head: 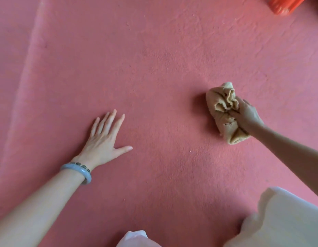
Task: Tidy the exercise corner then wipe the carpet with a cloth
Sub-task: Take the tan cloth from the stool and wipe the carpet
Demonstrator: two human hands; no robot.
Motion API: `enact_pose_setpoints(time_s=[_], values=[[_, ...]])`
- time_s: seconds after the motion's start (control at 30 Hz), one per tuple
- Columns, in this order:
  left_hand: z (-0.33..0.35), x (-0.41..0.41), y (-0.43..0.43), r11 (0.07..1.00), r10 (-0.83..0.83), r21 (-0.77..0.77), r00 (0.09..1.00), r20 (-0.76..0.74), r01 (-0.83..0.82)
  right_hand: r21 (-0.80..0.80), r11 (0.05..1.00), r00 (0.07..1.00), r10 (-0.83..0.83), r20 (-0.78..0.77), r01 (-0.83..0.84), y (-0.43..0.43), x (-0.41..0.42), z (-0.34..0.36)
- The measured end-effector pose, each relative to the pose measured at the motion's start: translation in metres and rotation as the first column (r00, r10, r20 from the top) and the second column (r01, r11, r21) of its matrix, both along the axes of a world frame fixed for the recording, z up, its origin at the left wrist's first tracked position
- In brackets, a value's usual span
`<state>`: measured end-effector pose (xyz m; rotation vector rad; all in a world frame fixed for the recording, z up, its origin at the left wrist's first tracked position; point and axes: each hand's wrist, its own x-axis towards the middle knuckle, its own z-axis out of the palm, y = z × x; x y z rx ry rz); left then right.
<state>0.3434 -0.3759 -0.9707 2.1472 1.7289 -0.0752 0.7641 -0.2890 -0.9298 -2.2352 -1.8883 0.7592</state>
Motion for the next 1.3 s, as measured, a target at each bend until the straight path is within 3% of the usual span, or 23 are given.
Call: enact_pose_setpoints(time_s=[0.2, 0.3, 0.37, 0.47, 0.6, 0.7, 0.83, 1.0, 1.17, 1.3], values=[[-0.006, -0.004, 0.009, 0.999, 0.038, -0.015, 0.994, -0.098, -0.039, 0.099, 0.916, 0.913, -0.398, 0.089, 0.39, 0.026, 0.017, 0.003], [-0.009, -0.004, 0.008, 0.998, 0.058, -0.023, 0.992, -0.111, -0.061, 0.087, 0.898, 0.897, -0.437, 0.059, 0.432, 0.055, -0.038, 0.0], [-0.009, -0.004, 0.008, 0.997, 0.066, -0.035, 0.992, -0.109, -0.07, 0.077, 0.944, 0.943, -0.327, 0.059, 0.322, 0.068, -0.098, 0.0], [-0.008, -0.002, 0.009, 0.996, 0.068, -0.053, 0.992, -0.11, -0.074, 0.072, 0.997, 0.998, 0.001, 0.058, -0.005, 0.07, -0.197, 0.004], [-0.009, -0.001, 0.011, 0.996, 0.073, -0.05, 0.989, -0.132, -0.08, 0.045, 0.892, 0.893, 0.451, -0.012, -0.45, 0.05, -0.286, 0.008], [-0.008, -0.001, 0.011, 0.995, 0.075, -0.055, 0.989, -0.13, -0.083, 0.05, 0.85, 0.847, 0.526, -0.073, -0.524, 0.055, -0.29, 0.005], [-0.007, -0.002, 0.009, 0.993, 0.081, -0.074, 0.989, -0.123, -0.091, 0.057, 0.911, 0.902, 0.413, -0.124, -0.409, 0.081, -0.218, 0.0], [0.005, 0.005, 0.008, 0.984, 0.088, -0.138, 0.983, -0.159, -0.11, 0.087, 0.988, 0.992, 0.127, -0.021, -0.125, 0.082, -0.085, -0.006], [0.051, 0.041, -0.013, 0.955, 0.21, -0.19, 0.971, -0.115, -0.229, -0.001, 0.985, 0.978, -0.168, 0.122, 0.17, 0.035, 0.004, 0.029], [0.126, 0.072, -0.033, 0.927, 0.279, -0.247, 0.959, -0.042, -0.281, 0.014, 0.971, 0.971, -0.237, -0.033, 0.238, 0.0, 0.008, 0.096]])
